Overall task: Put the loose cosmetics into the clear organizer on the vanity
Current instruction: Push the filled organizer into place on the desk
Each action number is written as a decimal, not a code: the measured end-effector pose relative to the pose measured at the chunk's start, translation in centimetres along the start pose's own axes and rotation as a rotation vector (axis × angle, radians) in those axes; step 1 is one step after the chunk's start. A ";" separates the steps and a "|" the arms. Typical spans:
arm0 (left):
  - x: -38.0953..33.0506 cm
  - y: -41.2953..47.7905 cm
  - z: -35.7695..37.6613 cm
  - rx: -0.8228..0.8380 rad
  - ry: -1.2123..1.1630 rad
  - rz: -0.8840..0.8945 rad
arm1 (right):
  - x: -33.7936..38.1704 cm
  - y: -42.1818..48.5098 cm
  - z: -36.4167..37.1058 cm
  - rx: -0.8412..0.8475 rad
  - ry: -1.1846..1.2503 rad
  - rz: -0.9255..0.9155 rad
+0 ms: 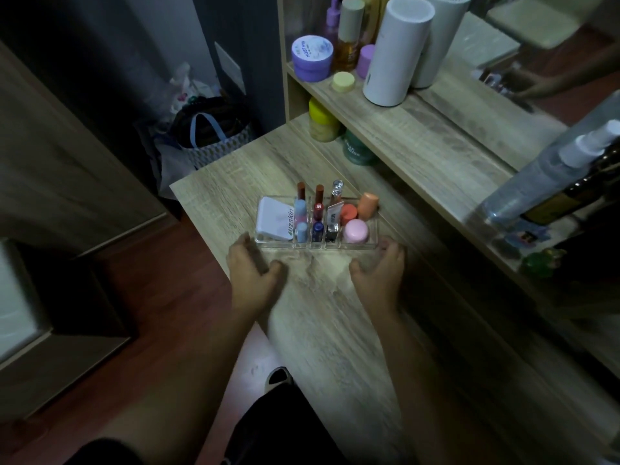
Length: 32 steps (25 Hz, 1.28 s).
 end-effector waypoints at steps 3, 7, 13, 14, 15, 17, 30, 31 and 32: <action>-0.1 3.3 -0.2 0.130 -0.024 0.116 | -0.7 1.9 0.5 0.196 0.001 0.076; -0.2 5.4 0.1 0.272 -0.022 0.188 | 0.2 3.3 1.2 0.402 0.106 0.069; 0.2 5.9 0.2 0.261 -0.024 0.244 | 0.2 3.5 1.6 0.392 0.157 0.106; 0.2 6.0 0.2 0.256 -0.020 0.253 | 0.2 3.5 1.6 0.383 0.162 0.105; 0.2 6.0 0.2 0.252 -0.018 0.261 | 0.2 3.5 1.6 0.374 0.170 0.101; 0.3 6.1 0.2 0.256 -0.012 0.272 | 0.2 3.3 1.5 0.355 0.170 0.093; -3.1 5.0 2.1 0.541 -0.059 0.441 | -1.4 -3.7 -5.1 0.053 0.208 0.193; -3.5 4.6 2.3 0.580 -0.066 0.464 | -1.8 -4.7 -5.9 0.028 0.235 0.207; -3.8 4.1 2.6 0.622 -0.066 0.484 | -2.0 -5.9 -6.6 0.006 0.256 0.228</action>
Point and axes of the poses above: each hand's wrist, its own y-axis towards the middle knuckle, its own z-axis out of the palm, x = y × z, the point moved 4 cm from there along y, towards the middle knuckle, and after that the axes turned 9 degrees about z, right-handed, at the moved point
